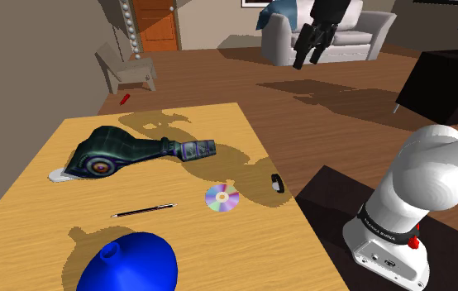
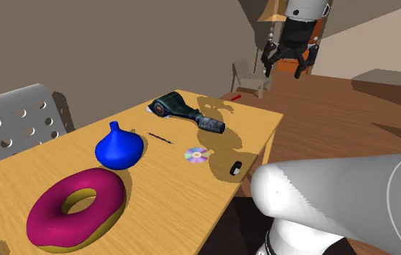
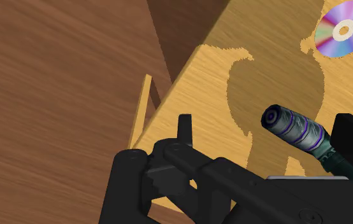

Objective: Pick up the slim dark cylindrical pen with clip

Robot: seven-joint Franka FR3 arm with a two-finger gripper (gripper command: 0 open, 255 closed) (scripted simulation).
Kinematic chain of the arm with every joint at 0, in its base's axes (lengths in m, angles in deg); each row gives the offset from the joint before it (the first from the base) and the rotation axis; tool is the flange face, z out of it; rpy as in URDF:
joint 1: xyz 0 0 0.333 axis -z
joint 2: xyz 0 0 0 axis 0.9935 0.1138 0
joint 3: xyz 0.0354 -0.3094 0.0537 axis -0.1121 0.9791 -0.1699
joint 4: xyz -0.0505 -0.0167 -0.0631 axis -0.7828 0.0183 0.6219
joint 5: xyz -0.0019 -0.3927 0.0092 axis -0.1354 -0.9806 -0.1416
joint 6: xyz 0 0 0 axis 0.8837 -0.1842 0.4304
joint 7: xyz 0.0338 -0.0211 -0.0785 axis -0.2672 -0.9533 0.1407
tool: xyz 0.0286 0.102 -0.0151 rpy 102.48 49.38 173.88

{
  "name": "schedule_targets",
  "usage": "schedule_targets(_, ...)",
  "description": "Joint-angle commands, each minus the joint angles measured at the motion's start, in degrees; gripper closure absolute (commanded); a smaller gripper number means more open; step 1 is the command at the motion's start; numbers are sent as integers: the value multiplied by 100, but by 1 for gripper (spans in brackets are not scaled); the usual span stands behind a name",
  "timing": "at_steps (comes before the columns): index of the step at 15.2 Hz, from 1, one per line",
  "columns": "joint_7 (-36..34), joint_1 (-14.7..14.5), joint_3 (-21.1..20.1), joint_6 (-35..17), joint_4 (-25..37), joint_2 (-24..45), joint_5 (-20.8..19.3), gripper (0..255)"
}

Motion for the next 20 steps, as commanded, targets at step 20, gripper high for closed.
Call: schedule_targets(20, 781, -1183, -865, -1964, 424, 2961, 365, 0)
